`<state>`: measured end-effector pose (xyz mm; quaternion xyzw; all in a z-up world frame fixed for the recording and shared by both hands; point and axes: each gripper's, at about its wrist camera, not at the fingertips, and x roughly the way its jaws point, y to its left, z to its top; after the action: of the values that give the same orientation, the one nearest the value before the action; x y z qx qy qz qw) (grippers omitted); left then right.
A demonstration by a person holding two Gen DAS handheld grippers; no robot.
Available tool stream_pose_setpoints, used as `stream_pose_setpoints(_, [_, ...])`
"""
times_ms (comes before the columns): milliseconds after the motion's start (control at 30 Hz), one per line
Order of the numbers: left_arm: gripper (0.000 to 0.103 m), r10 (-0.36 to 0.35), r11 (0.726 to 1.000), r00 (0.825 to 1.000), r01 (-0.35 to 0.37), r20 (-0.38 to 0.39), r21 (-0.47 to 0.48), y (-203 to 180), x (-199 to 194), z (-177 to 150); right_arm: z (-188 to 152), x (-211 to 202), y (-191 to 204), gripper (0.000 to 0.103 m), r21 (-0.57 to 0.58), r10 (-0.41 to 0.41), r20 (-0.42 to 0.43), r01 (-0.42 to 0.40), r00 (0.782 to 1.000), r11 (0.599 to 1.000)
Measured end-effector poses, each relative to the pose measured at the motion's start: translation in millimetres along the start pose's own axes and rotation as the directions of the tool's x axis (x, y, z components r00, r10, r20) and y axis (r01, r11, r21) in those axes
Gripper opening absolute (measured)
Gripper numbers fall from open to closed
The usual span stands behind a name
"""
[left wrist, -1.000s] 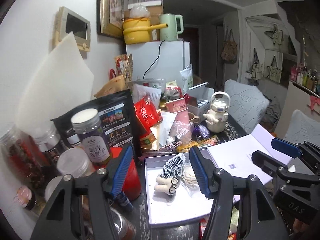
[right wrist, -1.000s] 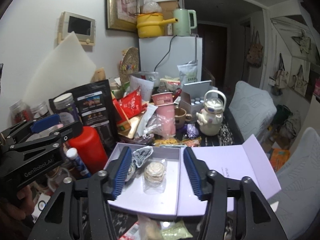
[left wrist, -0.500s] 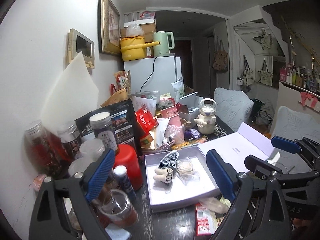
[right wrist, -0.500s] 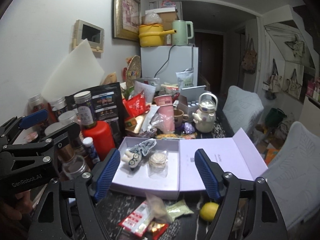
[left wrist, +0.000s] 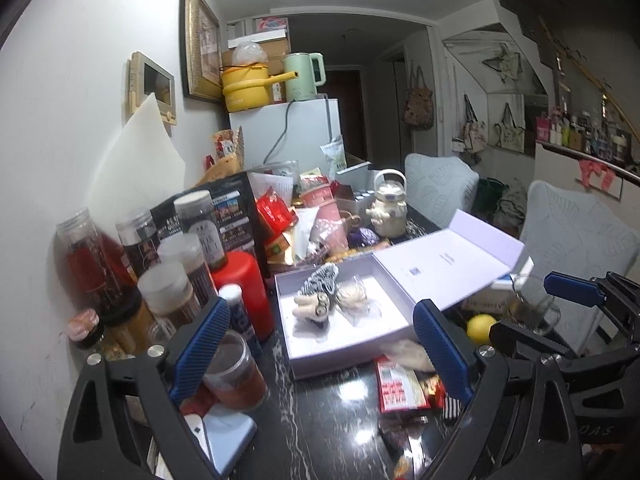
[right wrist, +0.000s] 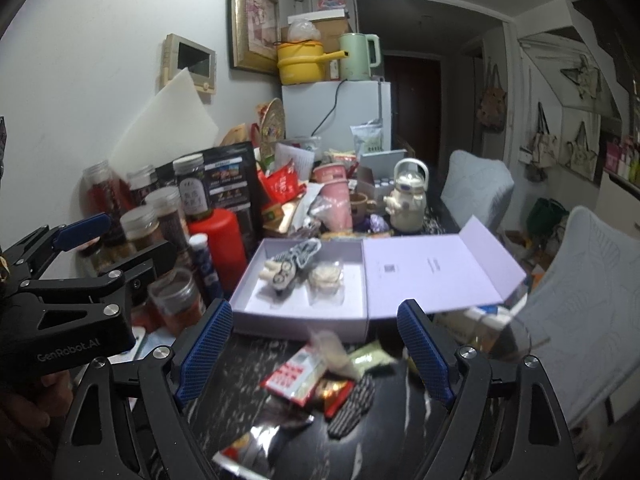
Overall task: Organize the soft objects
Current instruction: 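Move both tools back toward the remaining items on the table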
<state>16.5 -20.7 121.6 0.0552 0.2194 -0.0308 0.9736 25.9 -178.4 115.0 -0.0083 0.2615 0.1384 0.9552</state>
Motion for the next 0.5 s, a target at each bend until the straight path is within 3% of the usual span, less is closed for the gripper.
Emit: stream_pose_setpoints(500, [0.094,-0.101,0.995,0.983,0.102,-0.151,0.000,4,11,-51,-58,-6,7,0.086,0.039,-0.017,-0.112,0.021,0.994,0.999])
